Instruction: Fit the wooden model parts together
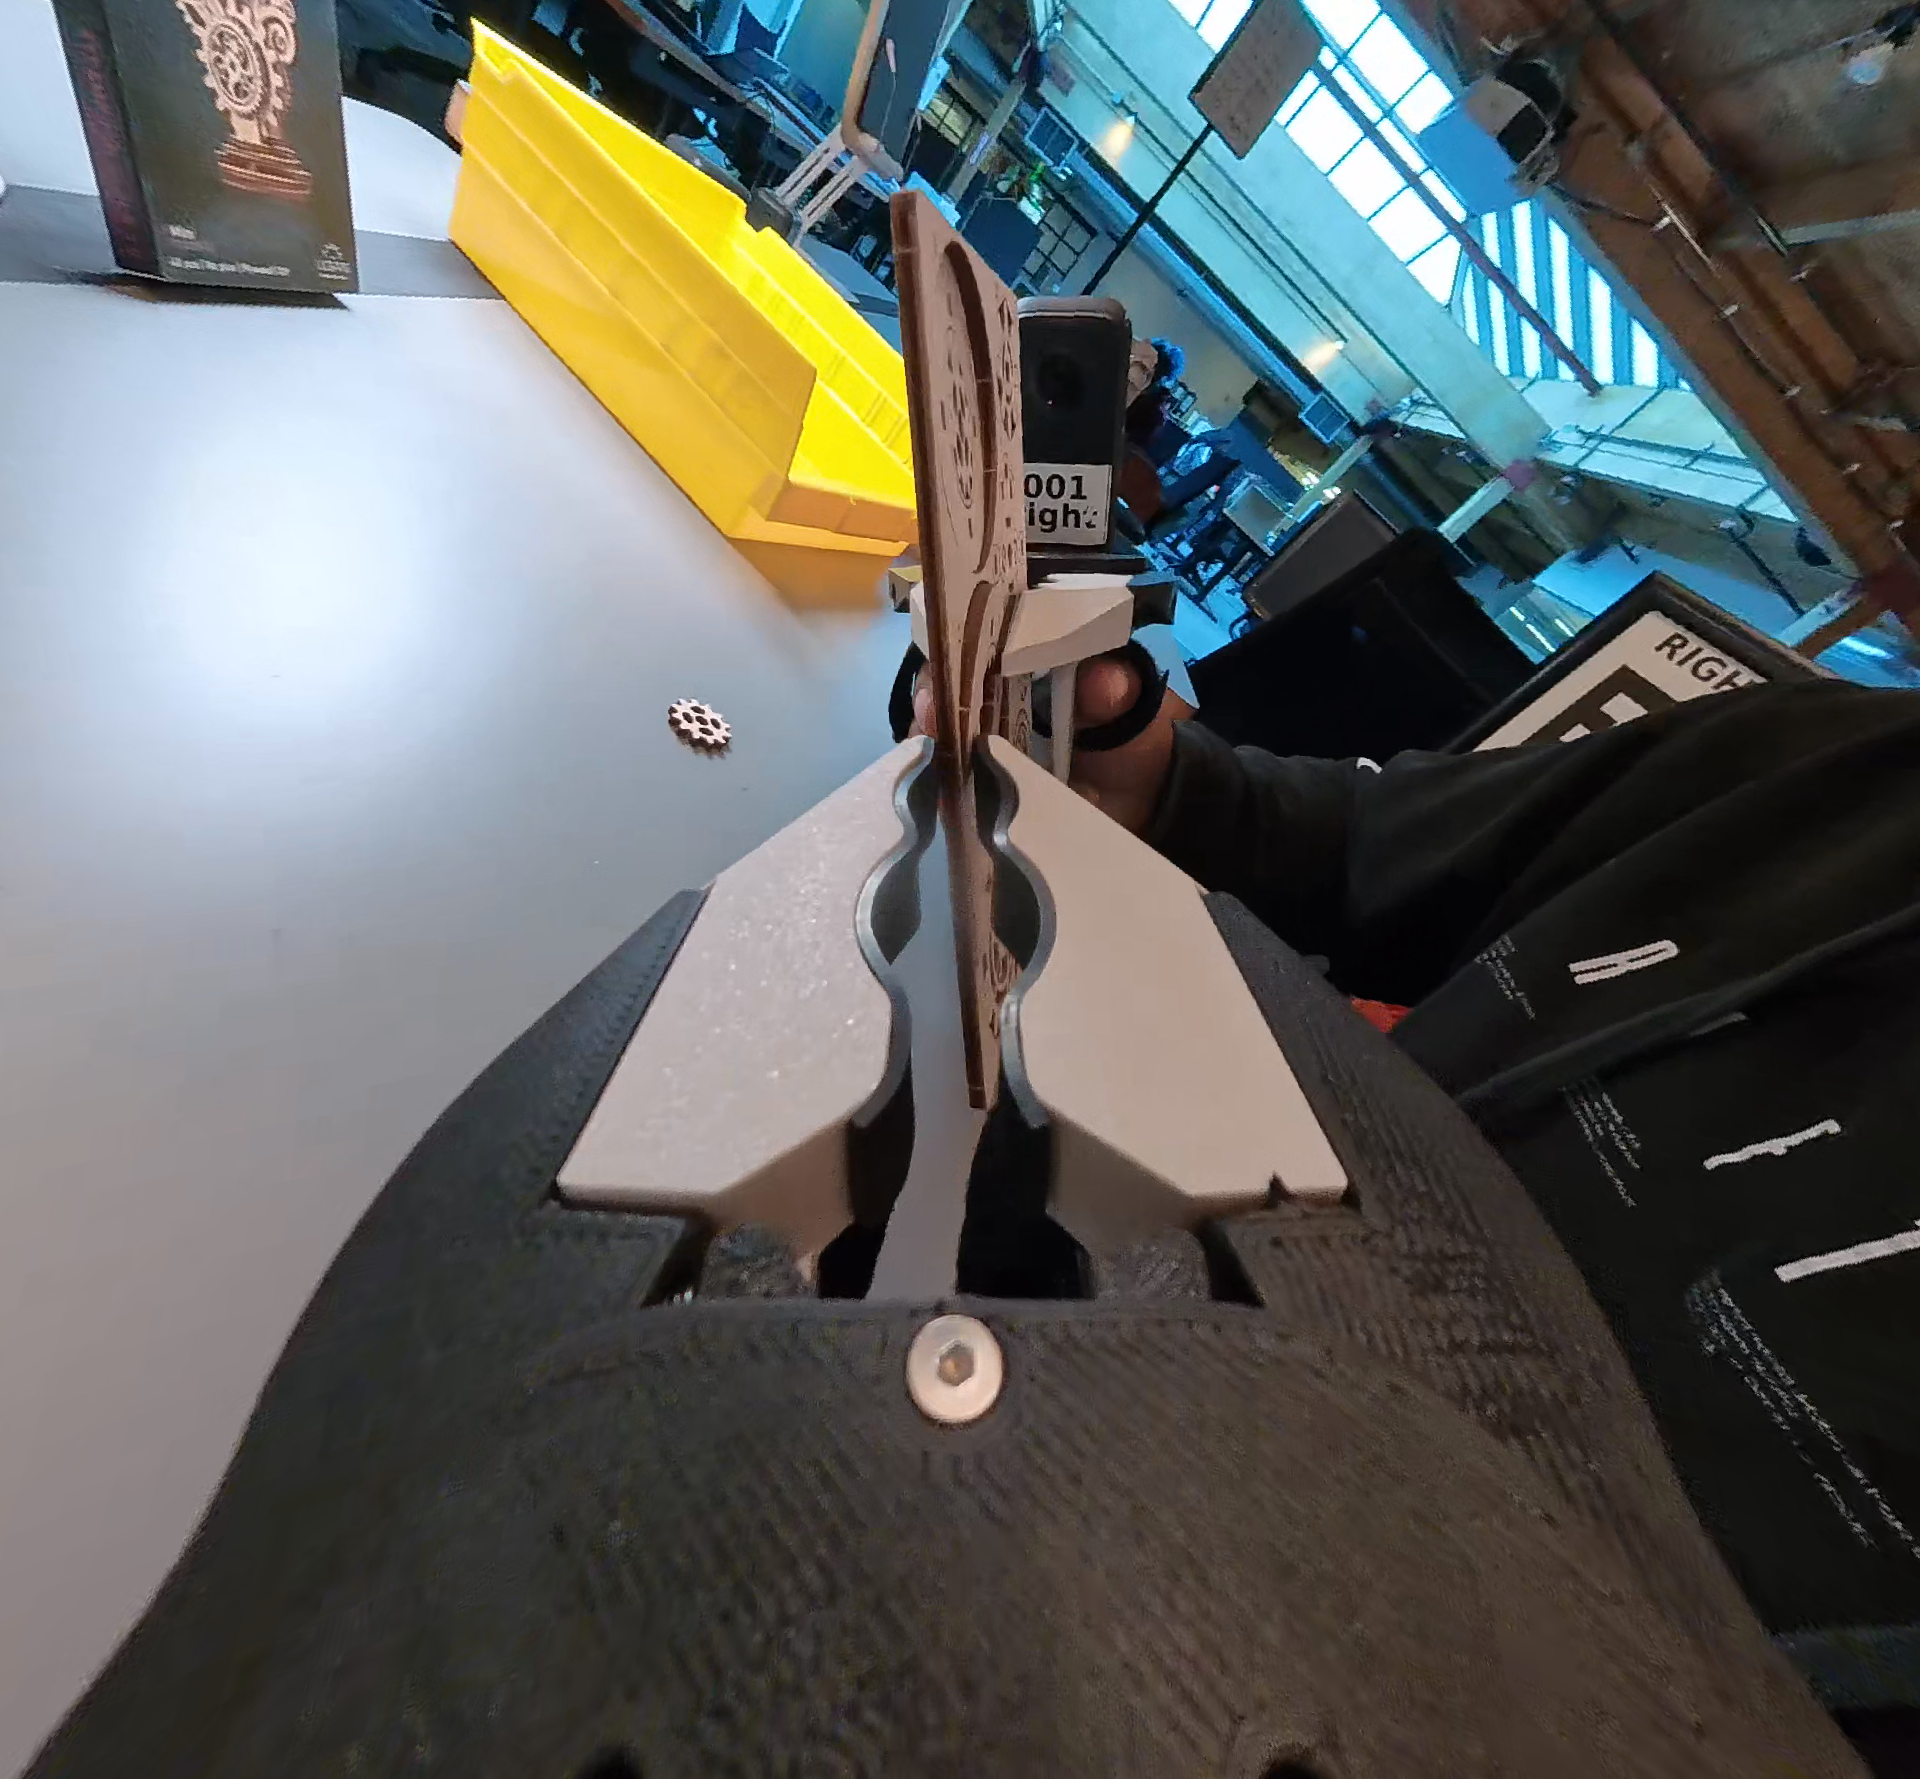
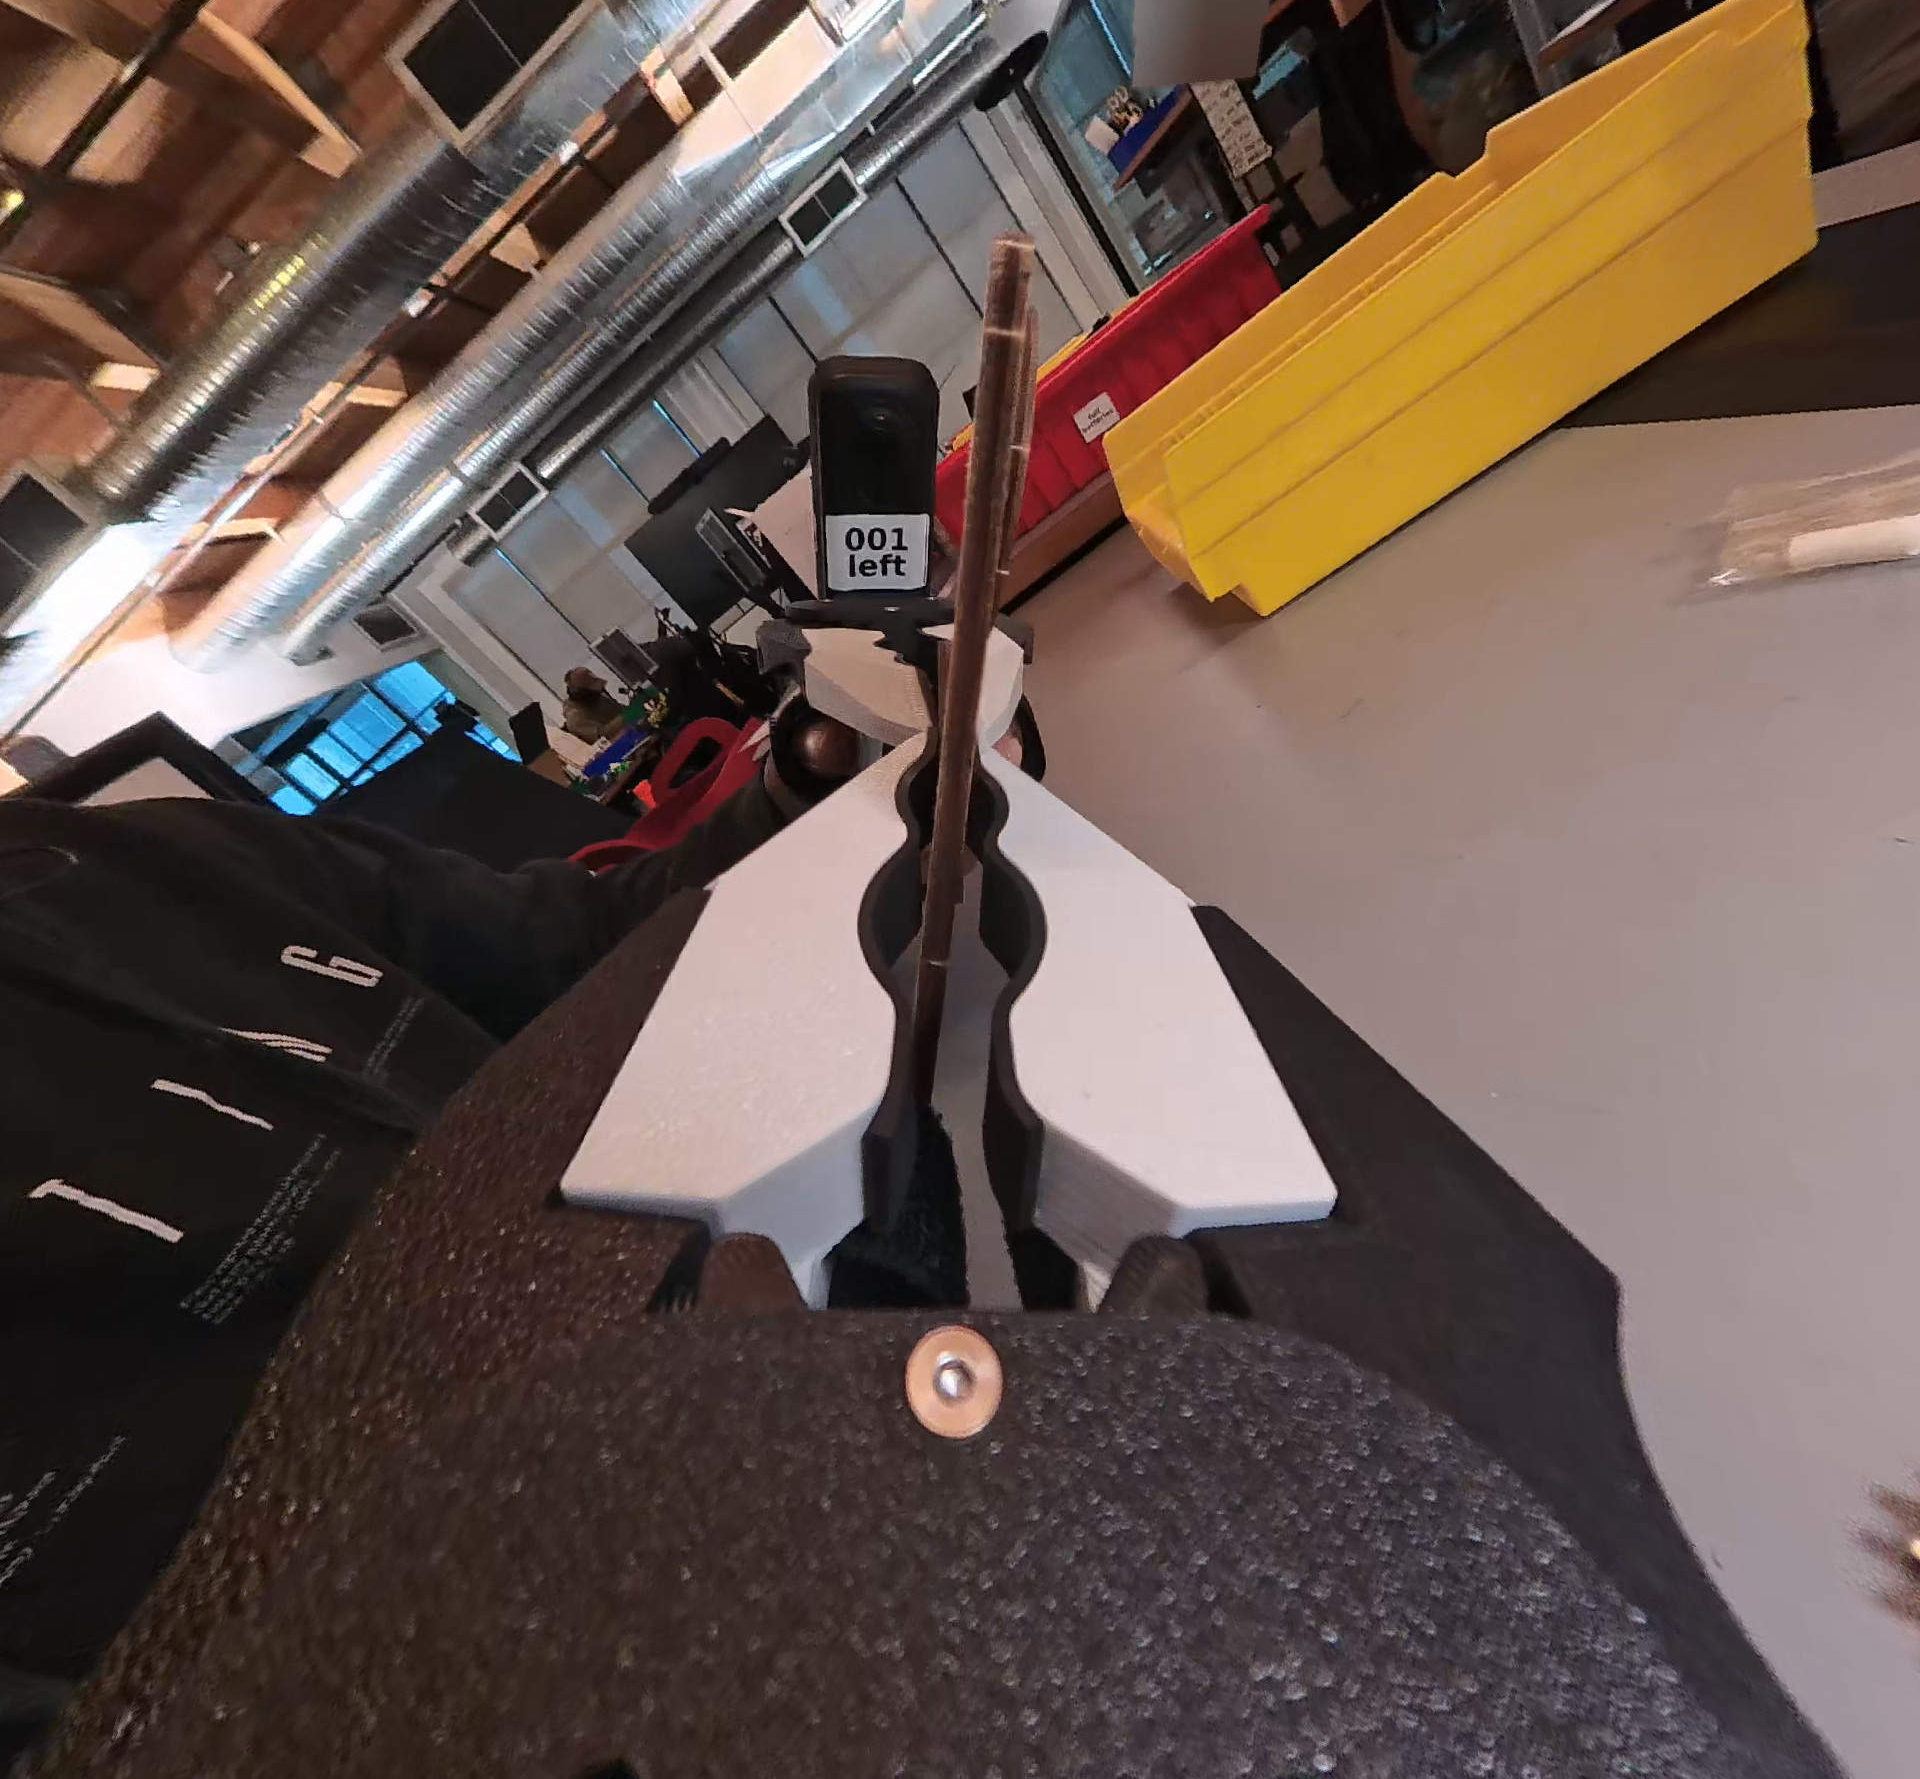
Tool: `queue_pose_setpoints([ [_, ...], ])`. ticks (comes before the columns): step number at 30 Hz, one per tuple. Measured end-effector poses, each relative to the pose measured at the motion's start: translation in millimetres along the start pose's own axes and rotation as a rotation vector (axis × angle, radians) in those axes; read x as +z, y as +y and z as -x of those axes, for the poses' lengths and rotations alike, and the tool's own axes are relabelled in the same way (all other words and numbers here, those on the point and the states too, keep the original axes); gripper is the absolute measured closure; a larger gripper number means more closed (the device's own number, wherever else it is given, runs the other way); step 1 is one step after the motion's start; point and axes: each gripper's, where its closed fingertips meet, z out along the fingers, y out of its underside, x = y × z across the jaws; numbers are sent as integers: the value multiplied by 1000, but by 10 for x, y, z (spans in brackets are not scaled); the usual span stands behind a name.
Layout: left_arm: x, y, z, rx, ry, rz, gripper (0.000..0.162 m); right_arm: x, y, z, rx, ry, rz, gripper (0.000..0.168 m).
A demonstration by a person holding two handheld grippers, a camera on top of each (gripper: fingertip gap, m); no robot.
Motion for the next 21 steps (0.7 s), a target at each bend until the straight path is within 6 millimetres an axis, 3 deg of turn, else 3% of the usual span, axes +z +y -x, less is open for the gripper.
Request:
queue_pose_setpoints([
  [11, -6, 61, 205, 58, -193, 41, 156, 26, 108, -101, -128, 130, 64, 166],
  [21, -21, 30, 122, 22, -77, 10, 155, -3, 101, -92, 36, 18, 42, 167],
])
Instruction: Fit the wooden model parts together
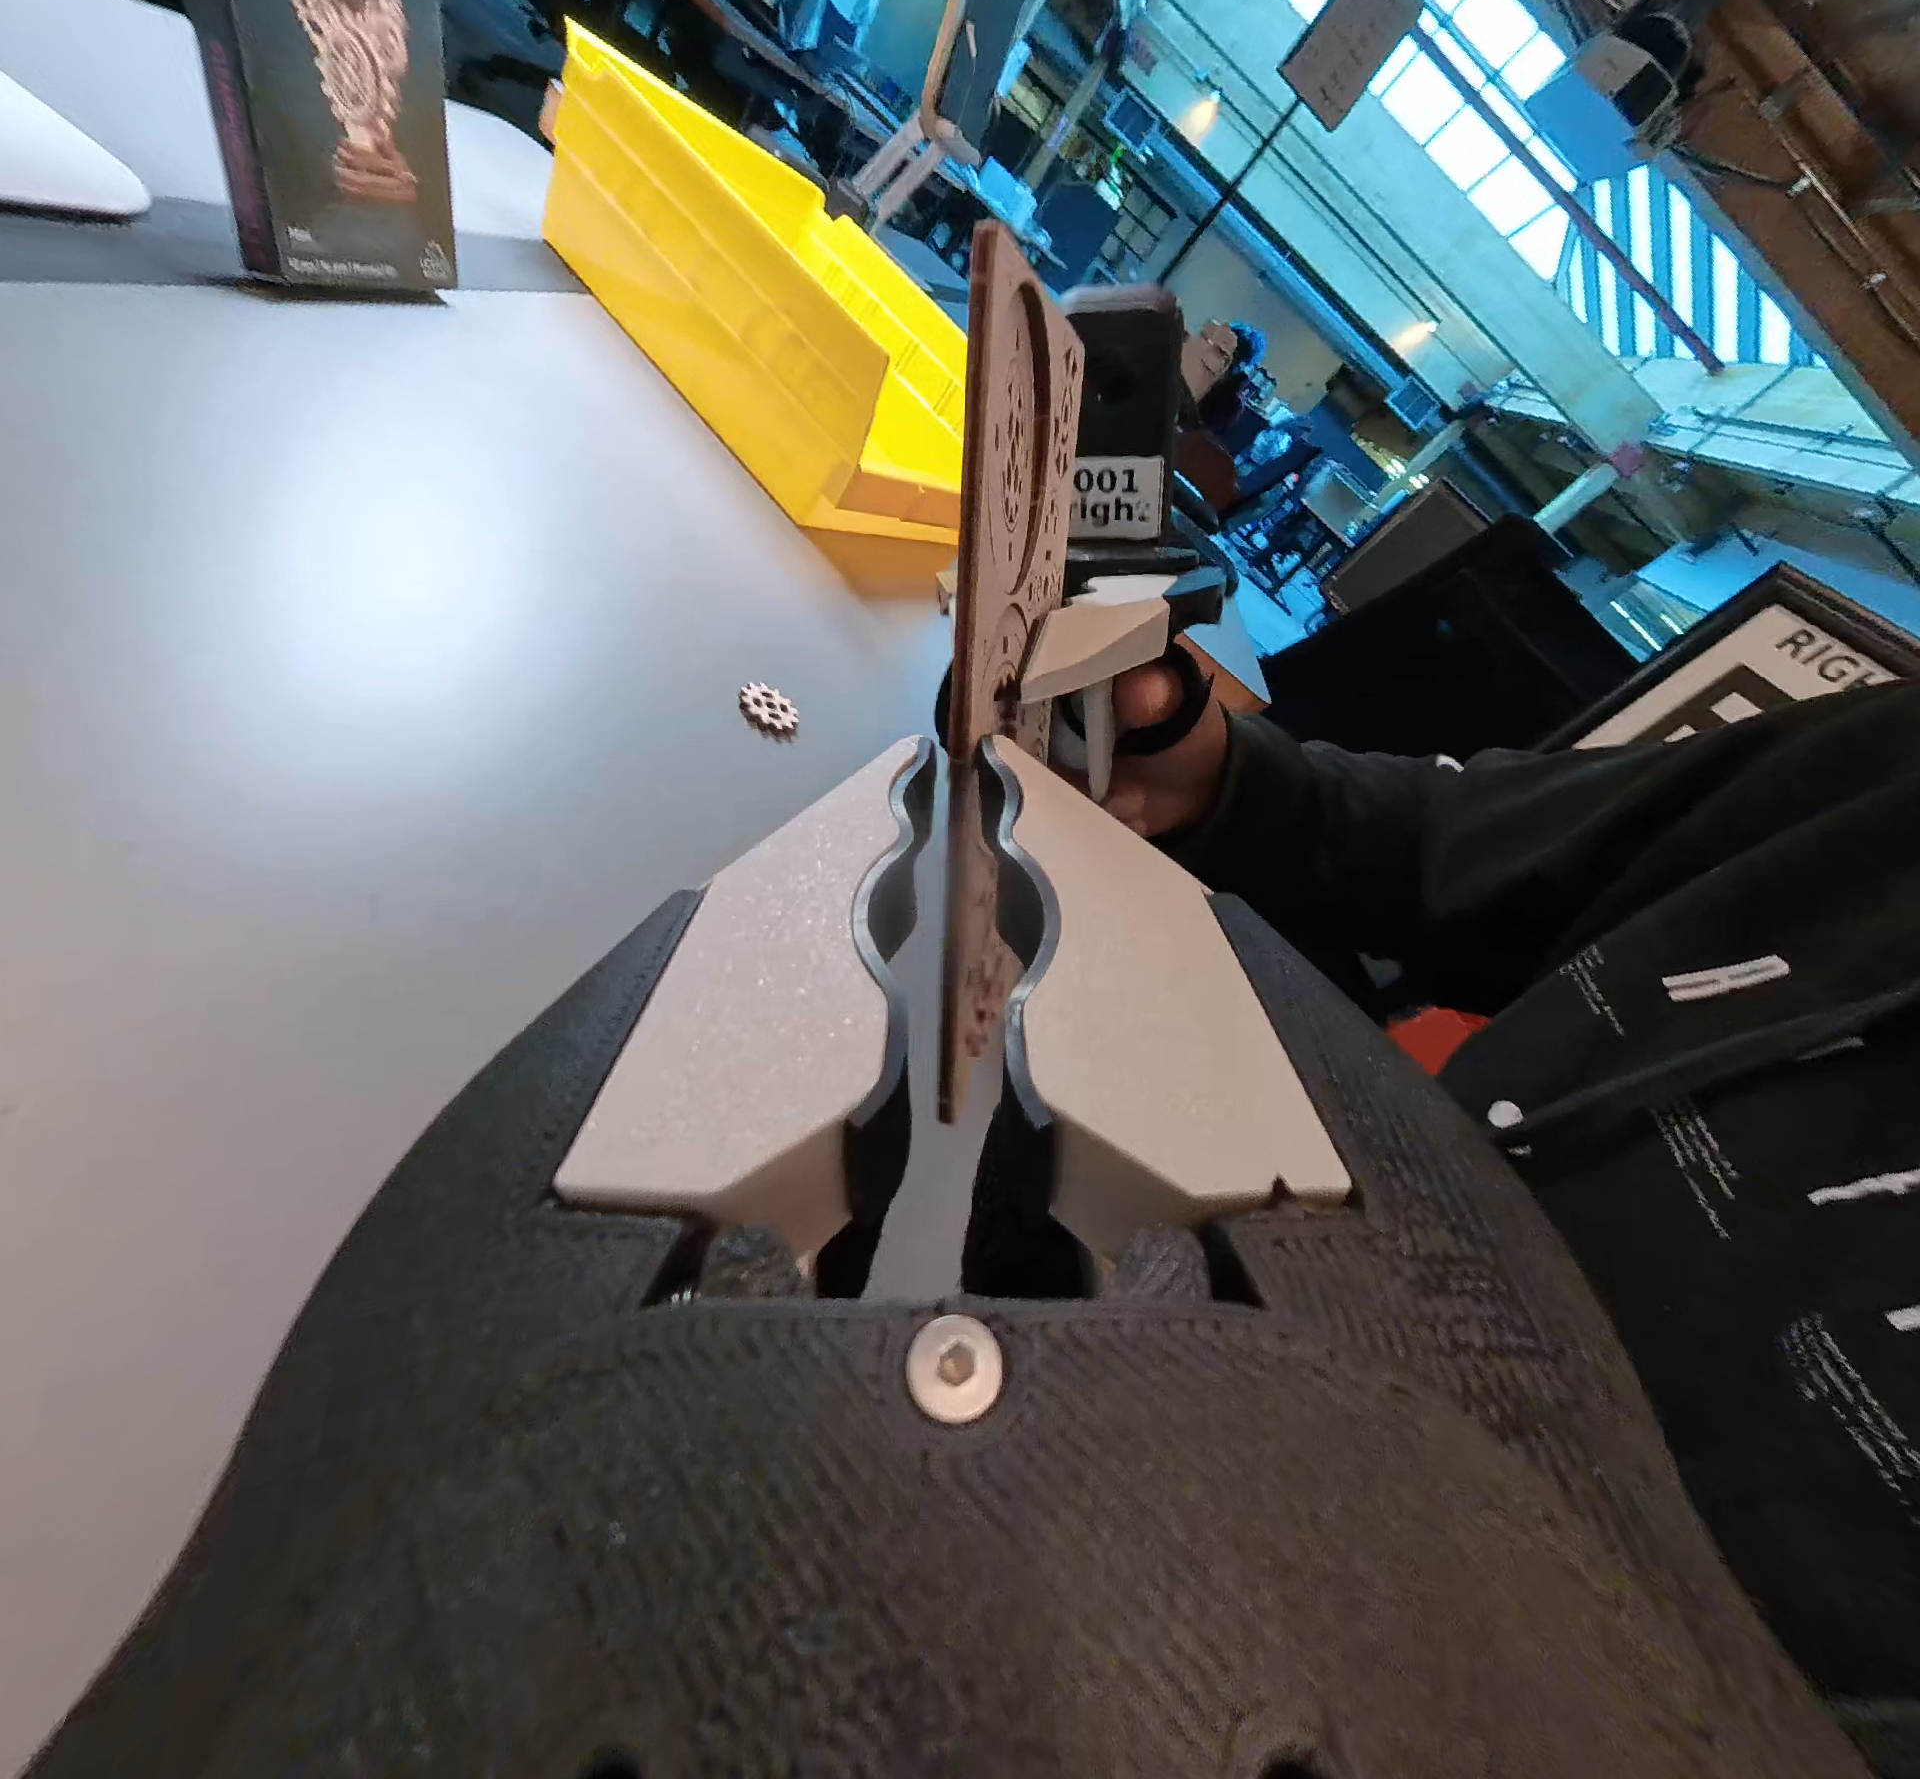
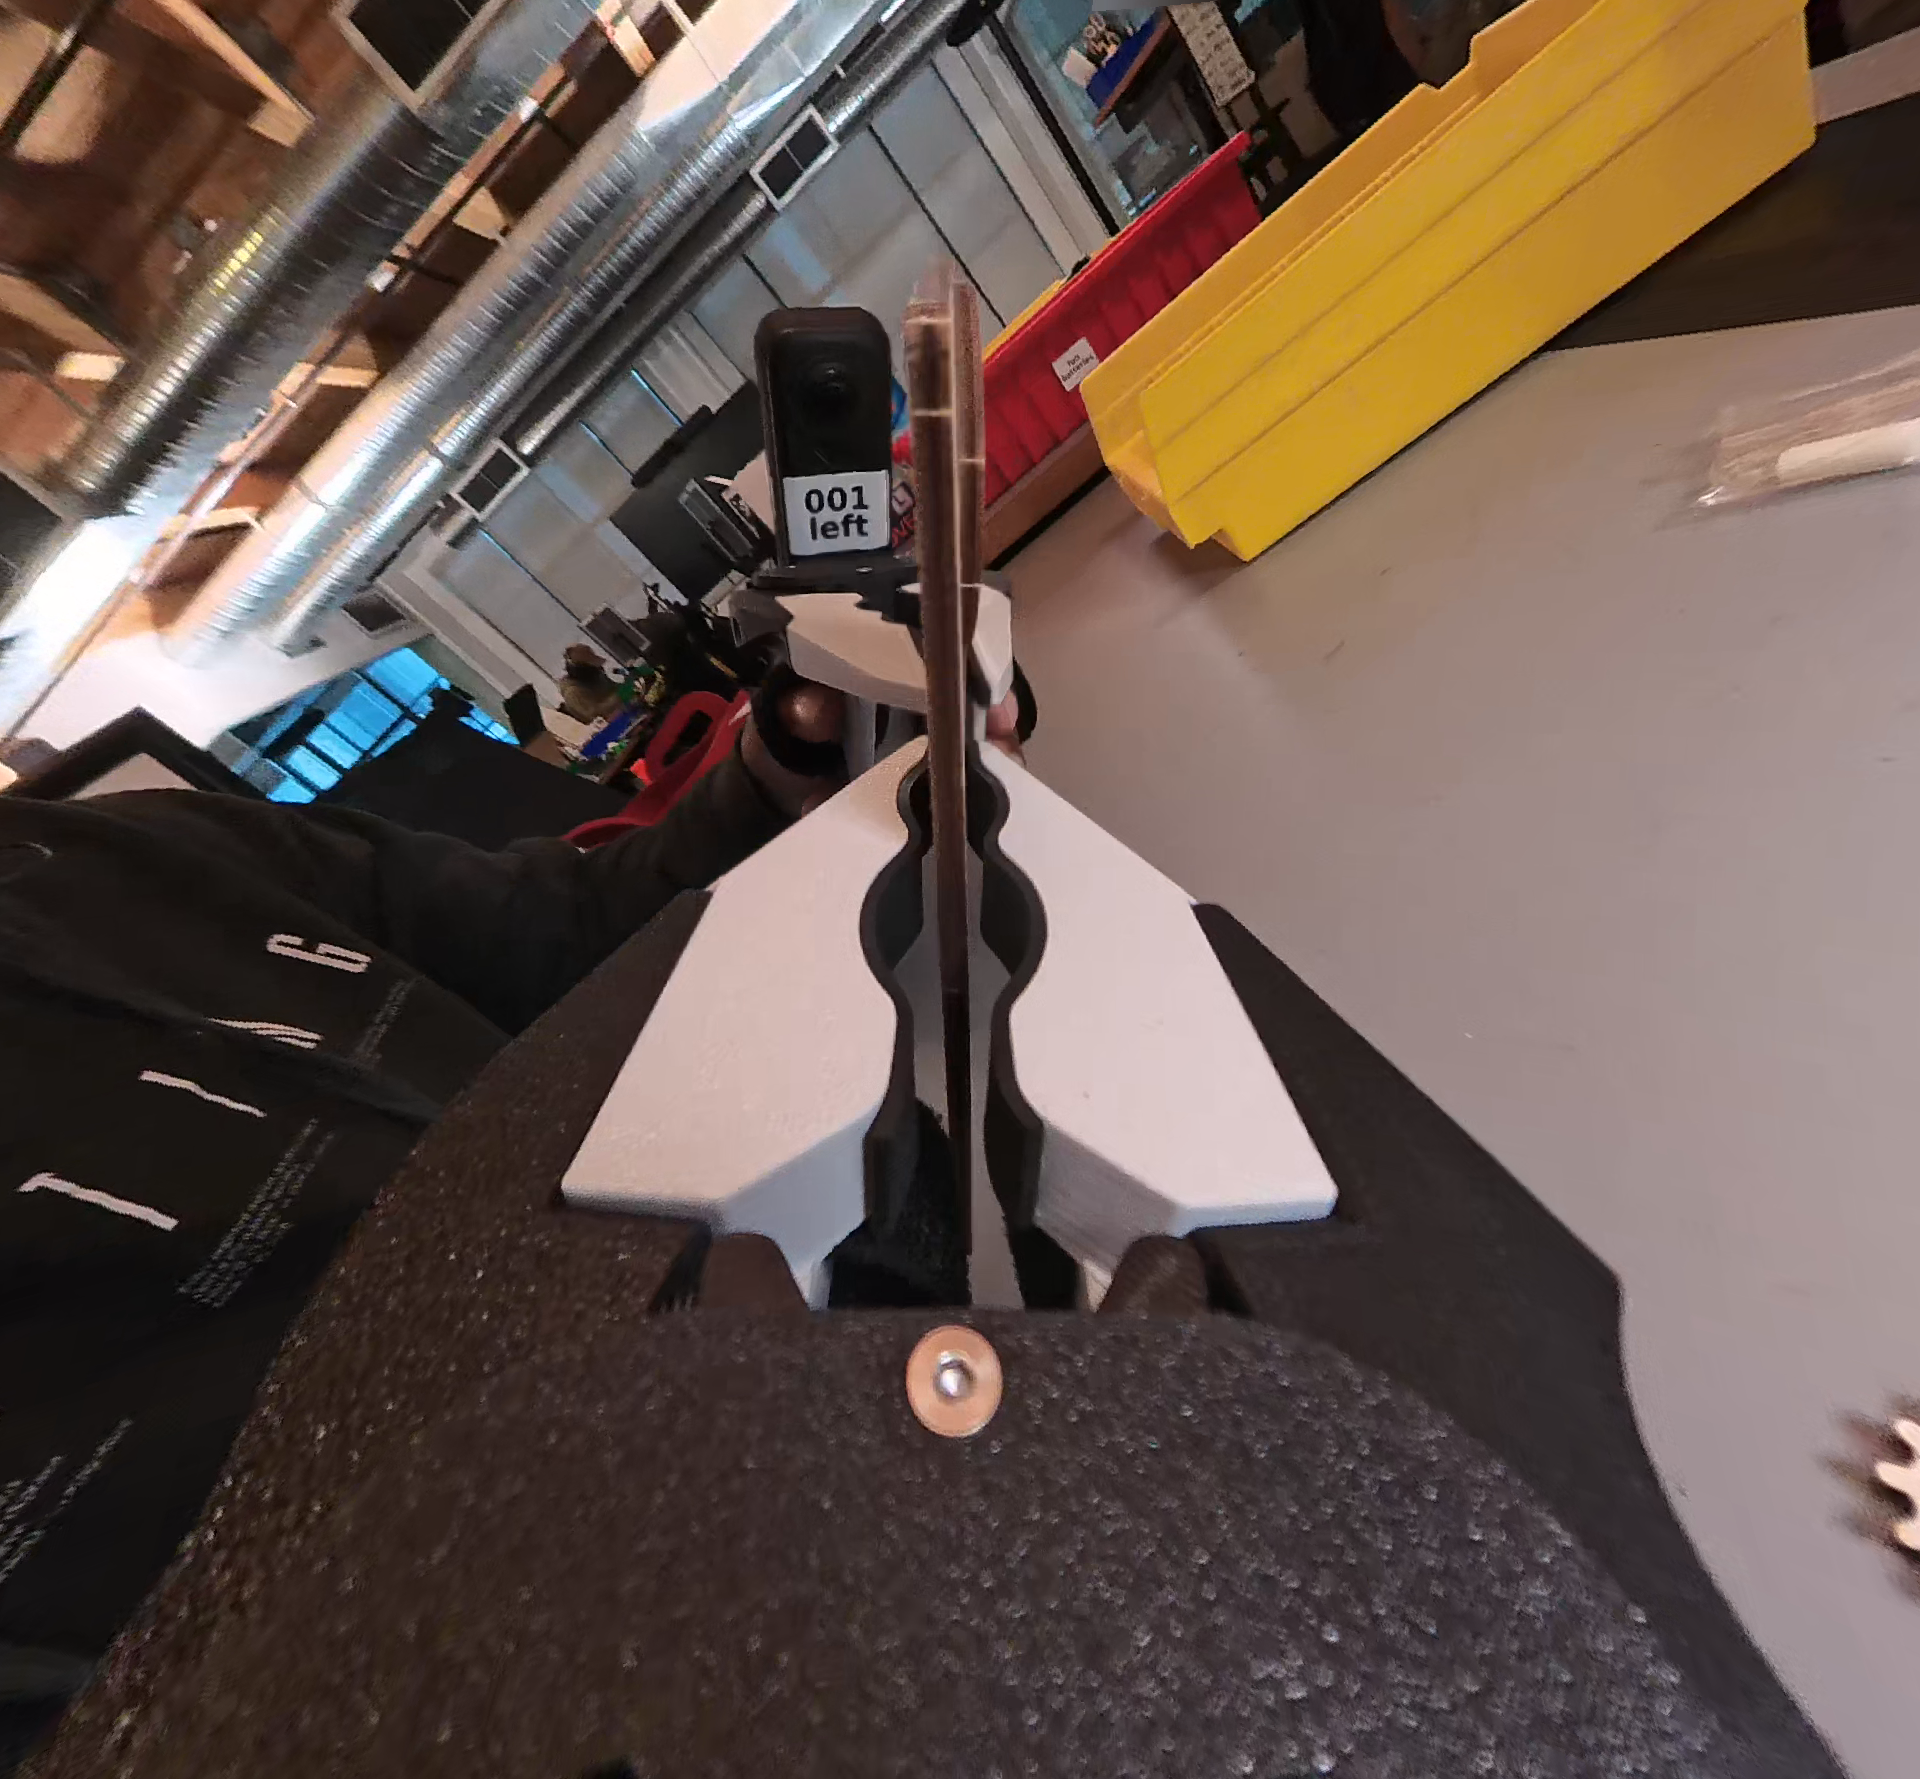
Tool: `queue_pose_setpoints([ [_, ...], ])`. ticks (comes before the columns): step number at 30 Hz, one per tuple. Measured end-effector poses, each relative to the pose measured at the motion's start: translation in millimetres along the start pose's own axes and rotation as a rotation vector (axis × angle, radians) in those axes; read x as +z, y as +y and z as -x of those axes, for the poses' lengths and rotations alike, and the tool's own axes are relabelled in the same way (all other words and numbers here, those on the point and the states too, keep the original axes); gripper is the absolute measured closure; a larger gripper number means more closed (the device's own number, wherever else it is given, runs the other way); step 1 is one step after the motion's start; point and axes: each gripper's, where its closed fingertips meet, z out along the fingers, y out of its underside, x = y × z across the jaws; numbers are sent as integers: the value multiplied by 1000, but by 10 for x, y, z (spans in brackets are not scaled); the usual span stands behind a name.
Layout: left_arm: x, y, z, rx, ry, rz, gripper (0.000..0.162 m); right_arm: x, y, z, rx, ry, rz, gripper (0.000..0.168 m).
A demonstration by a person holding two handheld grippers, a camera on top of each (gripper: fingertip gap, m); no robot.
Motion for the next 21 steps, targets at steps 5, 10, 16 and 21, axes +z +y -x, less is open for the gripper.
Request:
queue_pose_setpoints([
  [5, -10, -1, 55, 51, -61, 5, 159, 24, 85, -41, -18, 33, 44, 166],
  [10, 12, 92, 188, 195, -210, 78, 159, 32, 127, -91, -68, 86, 76, 164],
  [16, 4, 33, 143, 106, -122, 15, 159, 14, 92, -134, -6, 73, 51, 167],
  [21, 15, 63, 138, 28, -52, 11, 152, -23, 91, -164, 13, 69, 43, 167],
])
